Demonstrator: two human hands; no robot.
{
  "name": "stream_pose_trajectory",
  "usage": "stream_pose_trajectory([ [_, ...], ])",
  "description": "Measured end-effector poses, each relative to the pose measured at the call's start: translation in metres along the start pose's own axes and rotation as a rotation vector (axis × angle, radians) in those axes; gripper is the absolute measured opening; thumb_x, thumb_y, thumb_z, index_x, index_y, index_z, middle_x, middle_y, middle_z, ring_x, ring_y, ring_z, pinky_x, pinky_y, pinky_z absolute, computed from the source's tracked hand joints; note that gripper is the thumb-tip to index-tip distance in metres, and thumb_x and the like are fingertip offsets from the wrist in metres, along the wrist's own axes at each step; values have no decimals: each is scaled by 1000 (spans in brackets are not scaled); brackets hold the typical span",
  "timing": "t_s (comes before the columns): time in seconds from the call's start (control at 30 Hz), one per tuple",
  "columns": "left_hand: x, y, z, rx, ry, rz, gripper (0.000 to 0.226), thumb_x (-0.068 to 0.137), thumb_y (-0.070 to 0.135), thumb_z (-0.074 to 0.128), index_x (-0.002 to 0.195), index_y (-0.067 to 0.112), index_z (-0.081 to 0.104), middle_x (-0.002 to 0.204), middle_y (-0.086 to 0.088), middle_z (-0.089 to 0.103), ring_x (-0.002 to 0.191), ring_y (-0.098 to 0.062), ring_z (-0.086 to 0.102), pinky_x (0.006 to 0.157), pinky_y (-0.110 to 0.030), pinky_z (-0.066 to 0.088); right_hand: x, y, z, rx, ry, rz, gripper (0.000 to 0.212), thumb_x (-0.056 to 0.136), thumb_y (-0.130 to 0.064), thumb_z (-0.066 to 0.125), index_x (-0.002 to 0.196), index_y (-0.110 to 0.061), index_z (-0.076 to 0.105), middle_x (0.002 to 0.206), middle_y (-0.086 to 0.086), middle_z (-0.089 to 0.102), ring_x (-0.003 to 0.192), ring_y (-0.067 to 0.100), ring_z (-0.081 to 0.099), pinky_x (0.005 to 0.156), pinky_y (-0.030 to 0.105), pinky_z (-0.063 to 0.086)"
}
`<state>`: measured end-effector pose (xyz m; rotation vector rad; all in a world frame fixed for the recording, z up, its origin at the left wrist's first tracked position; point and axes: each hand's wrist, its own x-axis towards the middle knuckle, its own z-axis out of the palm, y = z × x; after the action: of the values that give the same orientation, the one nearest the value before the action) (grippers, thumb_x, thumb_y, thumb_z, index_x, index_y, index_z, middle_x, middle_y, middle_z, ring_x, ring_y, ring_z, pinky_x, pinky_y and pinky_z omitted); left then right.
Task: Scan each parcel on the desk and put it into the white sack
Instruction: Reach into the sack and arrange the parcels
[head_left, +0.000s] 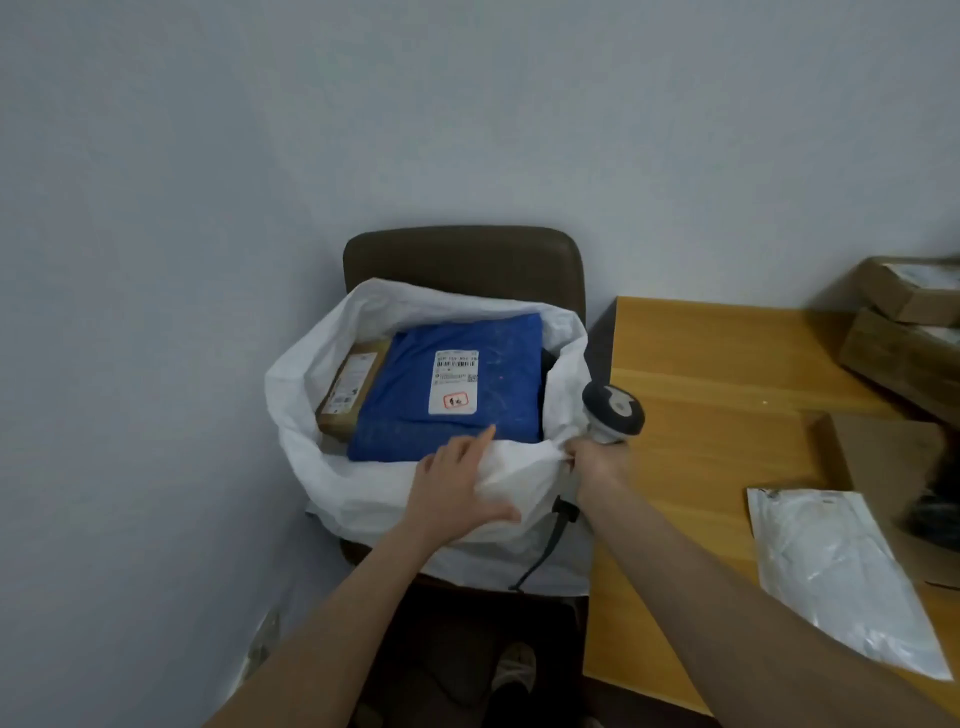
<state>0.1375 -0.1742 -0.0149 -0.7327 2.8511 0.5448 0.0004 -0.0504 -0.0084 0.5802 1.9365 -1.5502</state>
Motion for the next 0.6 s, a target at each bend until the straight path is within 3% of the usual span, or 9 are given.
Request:
stream_pose_trajectory([
  [0.07, 2, 0, -3, 205, -77, 30, 82, 74, 69, 53, 146, 39, 26, 135, 8, 44, 122, -17, 45, 104, -35, 30, -8, -25, -11, 22, 13, -80, 40, 80, -3, 66, 119, -2, 58, 107, 15, 63, 101, 33, 60, 97, 43, 49],
  [0.13, 8, 8, -17, 91, -14, 23, 49, 90, 49, 53, 137, 39, 44, 128, 9, 56, 118, -14, 51, 99, -31, 31, -20, -47, -21, 59, 2, -153, 32, 81, -1, 62, 113, -2, 59, 95, 11, 61, 87, 27, 57, 86, 36, 48],
  [0.23, 18, 18, -38, -37, 125, 18, 30, 95, 34, 51, 124, 31, 59, 122, 8, 63, 115, -14, 54, 97, -30, 34, -29, -60, -34, 62, -4, -216, 18, 81, 1, 61, 97, -5, 55, 76, 4, 53, 71, 20, 51, 69, 31, 42],
  [0.33, 22, 22, -47, -25, -233, 23, 34, 90, 41, 58, 122, 29, 62, 122, 6, 63, 114, -17, 55, 98, -34, 42, -28, -60, -45, -63, -33, -211, 15, 81, 3, 59, 82, -10, 51, 75, 6, 51, 73, 22, 51, 66, 31, 41],
  [0.43, 36, 24, -64, -261, -482, -4, 34, 85, 47, 64, 113, 28, 66, 112, 8, 62, 107, -11, 54, 97, -32, 41, -24, -66, -47, -180, -62, -219, 21, 81, 2, 59, 74, -13, 47, 74, 7, 50, 65, 18, 47, 58, 26, 38],
  [0.53, 63, 38, -85, -604, -310, -130, 24, 91, 42, 57, 95, 20, 67, 93, 6, 61, 90, -8, 54, 90, -29, 43, -17, -75, -43, -239, -93, -186, 15, 84, -6, 65, 84, -11, 51, 82, 9, 53, 77, 22, 52, 73, 36, 50],
  [0.6, 90, 47, -85, -639, -215, -177, 26, 94, 36, 54, 97, 13, 65, 95, -1, 62, 93, -14, 58, 94, -35, 46, -8, -80, -40, -254, -93, -160, 19, 84, -12, 69, 95, -11, 52, 90, 8, 55, 89, 26, 54, 84, 39, 49],
])
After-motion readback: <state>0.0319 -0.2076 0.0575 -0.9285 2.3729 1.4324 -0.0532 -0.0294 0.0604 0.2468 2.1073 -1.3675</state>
